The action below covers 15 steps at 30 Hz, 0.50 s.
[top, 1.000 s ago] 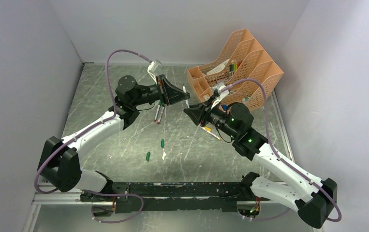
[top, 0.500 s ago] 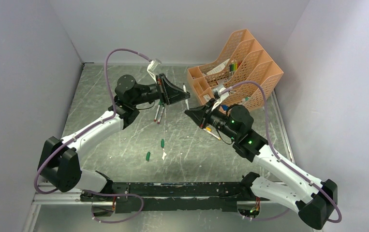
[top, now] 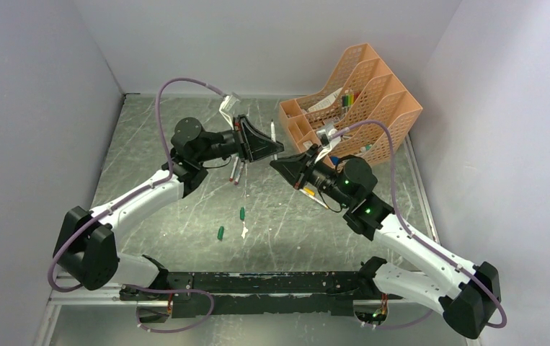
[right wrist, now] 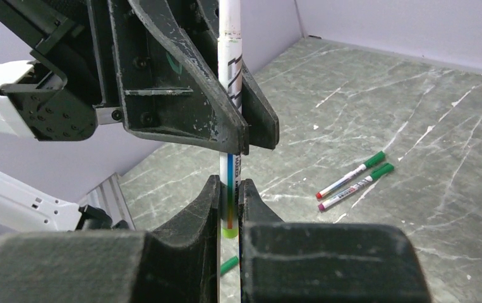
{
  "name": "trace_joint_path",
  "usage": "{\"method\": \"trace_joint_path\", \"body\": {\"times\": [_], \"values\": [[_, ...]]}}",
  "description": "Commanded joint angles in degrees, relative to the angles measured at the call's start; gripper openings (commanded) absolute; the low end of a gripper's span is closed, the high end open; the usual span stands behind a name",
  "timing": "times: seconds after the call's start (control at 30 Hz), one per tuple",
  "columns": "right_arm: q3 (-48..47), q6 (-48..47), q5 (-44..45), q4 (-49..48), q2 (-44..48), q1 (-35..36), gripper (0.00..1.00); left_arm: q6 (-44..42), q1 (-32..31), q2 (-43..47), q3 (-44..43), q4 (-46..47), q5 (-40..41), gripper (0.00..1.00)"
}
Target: Insert the pens into the pen caps
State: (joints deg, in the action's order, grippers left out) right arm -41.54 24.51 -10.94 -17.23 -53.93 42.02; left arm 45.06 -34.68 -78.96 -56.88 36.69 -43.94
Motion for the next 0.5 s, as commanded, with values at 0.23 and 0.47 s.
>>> {"method": "trace_joint_path", "body": {"times": [0.23, 0.47], "values": [[0.2, 0.7, -0.1, -1.2, -1.0, 0.1, 0.18, -2.7, -0.4, 3.5, 0.4, 0.1, 3.0, 0.07], [2.1, -0.8, 1.4, 6.8, -2.0, 0.2, 0.49, -25.1, 0.2, 5.2, -8.6, -31.4, 18.9, 0.07]]}}
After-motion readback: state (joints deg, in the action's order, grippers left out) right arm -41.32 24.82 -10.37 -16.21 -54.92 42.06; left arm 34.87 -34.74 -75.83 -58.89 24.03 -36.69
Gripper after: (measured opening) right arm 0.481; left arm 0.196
